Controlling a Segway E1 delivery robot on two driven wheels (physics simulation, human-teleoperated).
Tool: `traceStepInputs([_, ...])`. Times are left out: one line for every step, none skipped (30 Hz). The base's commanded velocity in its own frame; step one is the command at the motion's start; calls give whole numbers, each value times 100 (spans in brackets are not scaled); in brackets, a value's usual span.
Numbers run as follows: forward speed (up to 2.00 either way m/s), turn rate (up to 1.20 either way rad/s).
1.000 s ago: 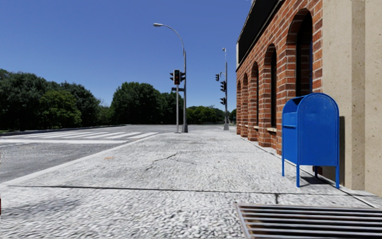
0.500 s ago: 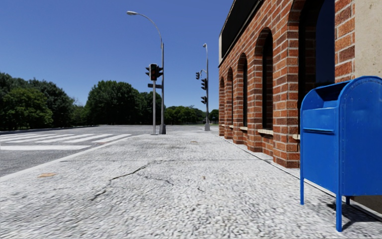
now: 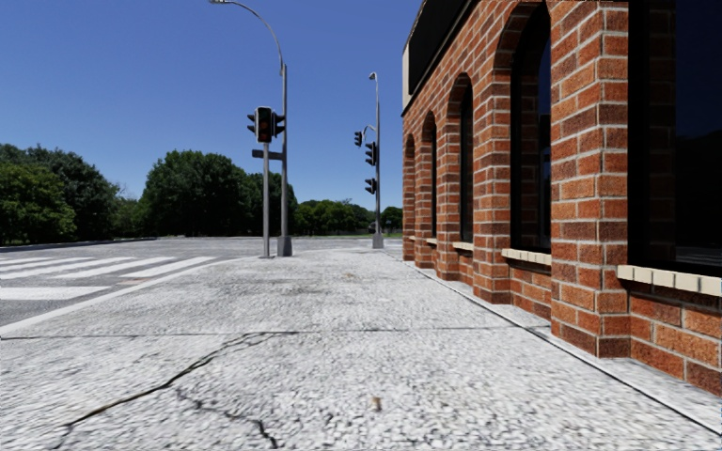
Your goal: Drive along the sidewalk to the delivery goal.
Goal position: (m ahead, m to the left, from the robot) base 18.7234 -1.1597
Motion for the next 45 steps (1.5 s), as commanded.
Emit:
traceStepInputs([200, 0])
traceStepInputs([200, 0])
traceStepInputs([200, 0])
traceStepInputs([200, 0])
traceStepInputs([200, 0])
traceStepInputs([200, 0])
traceStepInputs([200, 0])
traceStepInputs([200, 0])
traceStepInputs([200, 0])
traceStepInputs([200, 0])
traceStepInputs([200, 0])
traceStepInputs([200, 0])
traceStepInputs([200, 0])
traceStepInputs([200, 0])
traceStepInputs([200, 0])
traceStepInputs([200, 0])
traceStepInputs([200, 0])
traceStepInputs([200, 0])
traceStepInputs([200, 0])
traceStepInputs([200, 0])
traceStepInputs([200, 0])
traceStepInputs([200, 0])
traceStepInputs([200, 0])
traceStepInputs([200, 0])
traceStepInputs([200, 0])
traceStepInputs([200, 0])
traceStepInputs([200, 0])
traceStepInputs([200, 0])
traceStepInputs([200, 0])
traceStepInputs([200, 0])
traceStepInputs([200, 0])
traceStepInputs([200, 0])
traceStepInputs([200, 0])
traceStepInputs([200, 0])
traceStepInputs([200, 0])
traceStepInputs([200, 0])
traceStepInputs([200, 0])
traceStepInputs([200, 0])
traceStepInputs([200, 0])
traceStepInputs([200, 0])
traceStepInputs([200, 0])
traceStepInputs([200, 0])
traceStepInputs([200, 0])
traceStepInputs([200, 0])
traceStepInputs([200, 0])
